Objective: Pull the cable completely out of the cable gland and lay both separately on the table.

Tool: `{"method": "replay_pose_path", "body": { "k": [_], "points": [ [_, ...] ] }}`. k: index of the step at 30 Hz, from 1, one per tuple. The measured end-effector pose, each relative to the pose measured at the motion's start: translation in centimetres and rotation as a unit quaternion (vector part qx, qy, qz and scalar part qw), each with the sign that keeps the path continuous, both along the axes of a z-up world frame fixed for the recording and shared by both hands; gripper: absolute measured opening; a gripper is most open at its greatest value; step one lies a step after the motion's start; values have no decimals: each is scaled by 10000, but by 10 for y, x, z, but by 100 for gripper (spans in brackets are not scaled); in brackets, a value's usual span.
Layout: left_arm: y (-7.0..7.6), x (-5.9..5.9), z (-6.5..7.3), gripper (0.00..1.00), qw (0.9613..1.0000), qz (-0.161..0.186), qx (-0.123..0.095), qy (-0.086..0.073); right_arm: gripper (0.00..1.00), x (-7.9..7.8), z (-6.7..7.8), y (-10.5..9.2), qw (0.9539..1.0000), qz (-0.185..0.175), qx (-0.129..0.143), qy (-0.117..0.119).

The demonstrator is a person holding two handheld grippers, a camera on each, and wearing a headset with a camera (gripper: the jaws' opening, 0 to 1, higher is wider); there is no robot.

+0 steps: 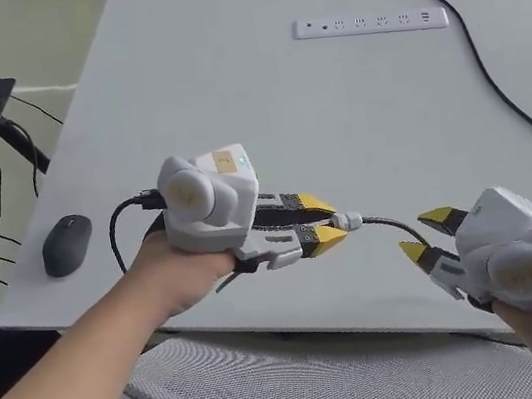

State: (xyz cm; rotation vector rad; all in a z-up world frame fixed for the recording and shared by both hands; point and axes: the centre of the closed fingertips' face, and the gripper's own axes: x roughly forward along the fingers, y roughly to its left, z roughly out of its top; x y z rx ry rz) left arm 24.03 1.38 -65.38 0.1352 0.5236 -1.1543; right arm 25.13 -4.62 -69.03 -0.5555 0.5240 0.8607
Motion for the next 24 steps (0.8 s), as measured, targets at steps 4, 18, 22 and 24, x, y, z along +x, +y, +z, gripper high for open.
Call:
{"method": "replay_pose_path", "body": {
  "k": [4, 18, 22, 24],
  "points": [
    [0, 0, 0, 15, 10000, -13, 1, 3, 18, 0, 6, 12, 9991, 317, -150, -219],
    [0, -2, 1, 15, 10000, -18, 0, -32, 10, -1, 19, 42, 9922, 1058, -285, -586],
    [-1, -2, 1, 15, 10000, -26, -1, -36, 8, -3, 18, 44, 9912, 1143, -310, -599],
    [-1, -2, 0, 15, 10000, -27, -4, -32, 8, -3, 18, 45, 9905, 1185, -320, -622]
  ]
}}
